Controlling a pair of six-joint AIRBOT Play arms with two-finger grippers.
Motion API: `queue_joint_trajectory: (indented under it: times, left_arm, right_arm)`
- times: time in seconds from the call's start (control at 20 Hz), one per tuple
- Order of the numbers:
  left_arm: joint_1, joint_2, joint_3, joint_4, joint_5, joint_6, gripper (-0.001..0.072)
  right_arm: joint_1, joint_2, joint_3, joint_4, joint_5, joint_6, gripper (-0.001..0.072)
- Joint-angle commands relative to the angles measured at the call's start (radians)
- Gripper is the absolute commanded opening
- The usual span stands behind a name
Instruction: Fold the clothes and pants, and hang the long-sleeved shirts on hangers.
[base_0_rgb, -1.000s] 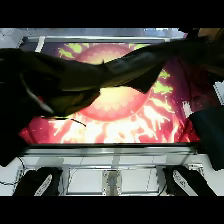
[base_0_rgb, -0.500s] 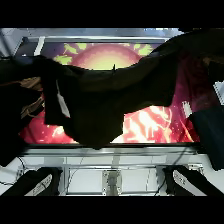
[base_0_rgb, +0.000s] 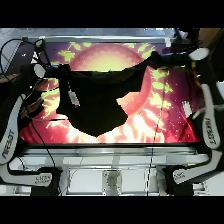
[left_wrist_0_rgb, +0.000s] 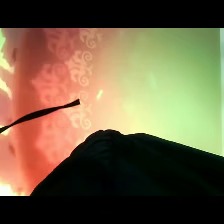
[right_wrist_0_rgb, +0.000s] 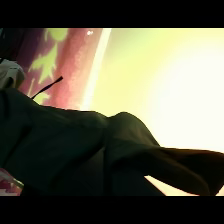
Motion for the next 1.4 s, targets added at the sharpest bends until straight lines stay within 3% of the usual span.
queue_joint_trajectory:
  times: [0.0, 0.2, 0.25, 0.3, 0.35, 0.45, 0.6, 0.7, 0.75, 0.85, 1.0, 1.05, 1.1, 1.15, 1.2, 1.35]
  left_arm:
    - [0.064, -0.056, 0.001, 0.0, 0.099, -0.029, 0.0021]
    - [0.085, -0.049, 0.001, 0.0, 0.088, -0.028, 0.0038]
    - [0.084, -0.048, 0.001, 0.0, 0.081, -0.025, 0.0262]
    - [0.084, -0.042, 0.002, -0.004, 0.072, -0.025, 0.0629]
    - [0.085, -0.029, 0.002, -0.009, 0.055, -0.026, 0.0681]
    - [0.117, 0.037, 0.002, 0.002, -0.018, -0.025, 0.0681]
    - [0.217, 0.19, -0.013, 0.088, -0.311, -0.013, 0.0672]
    - [0.296, 0.312, -0.113, 0.152, -0.494, -0.014, 0.0635]
    - [0.335, 0.379, -0.207, 0.148, -0.497, -0.018, 0.0581]
    - [0.407, 0.513, -0.439, 0.077, -0.471, -0.045, 0.0575]
    - [0.473, 0.592, -0.71, -0.176, -0.348, -0.041, 0.0576]
    - [0.473, 0.578, -0.761, -0.264, -0.282, -0.017, 0.058]
    - [0.464, 0.549, -0.796, -0.356, -0.224, 0.031, 0.0591]
    - [0.454, 0.509, -0.809, -0.432, -0.196, 0.078, 0.0677]
    - [0.439, 0.458, -0.809, -0.496, -0.18, 0.117, 0.0704]
    - [0.407, 0.325, -0.809, -0.618, -0.097, 0.137, 0.0702]
  right_arm:
    - [0.053, -0.101, 0.002, -0.006, -0.071, -0.076, 0.0007]
    - [0.063, -0.101, 0.032, 0.002, -0.079, -0.073, 0.0009]
    - [0.063, -0.101, 0.035, 0.004, -0.086, -0.038, 0.0142]
    - [0.062, -0.101, 0.044, 0.008, -0.089, 0.01, 0.0401]
    - [0.058, -0.101, 0.062, 0.007, -0.081, 0.031, 0.0411]
    - [0.037, -0.098, 0.137, -0.004, 0.02, 0.039, 0.0404]
    - [-0.029, -0.034, 0.212, -0.083, 0.267, 0.036, 0.0398]
    - [-0.06, 0.05, 0.189, -0.175, 0.41, 0.033, 0.0334]
    - [-0.063, 0.105, 0.142, -0.215, 0.451, 0.019, 0.0321]
    - [-0.061, 0.228, -0.027, -0.219, 0.443, -0.012, 0.0322]
    - [-0.056, 0.395, -0.359, -0.15, 0.278, -0.04, 0.0343]
    - [-0.053, 0.431, -0.469, -0.097, 0.21, -0.045, 0.0386]
    - [-0.047, 0.451, -0.56, -0.045, 0.159, -0.045, 0.048]
    - [-0.038, 0.456, -0.644, 0.005, 0.12, -0.054, 0.0482]
    - [-0.026, 0.454, -0.71, 0.048, 0.088, -0.063, 0.0483]
    - [0.034, 0.431, -0.83, 0.108, 0.029, -0.09, 0.055]
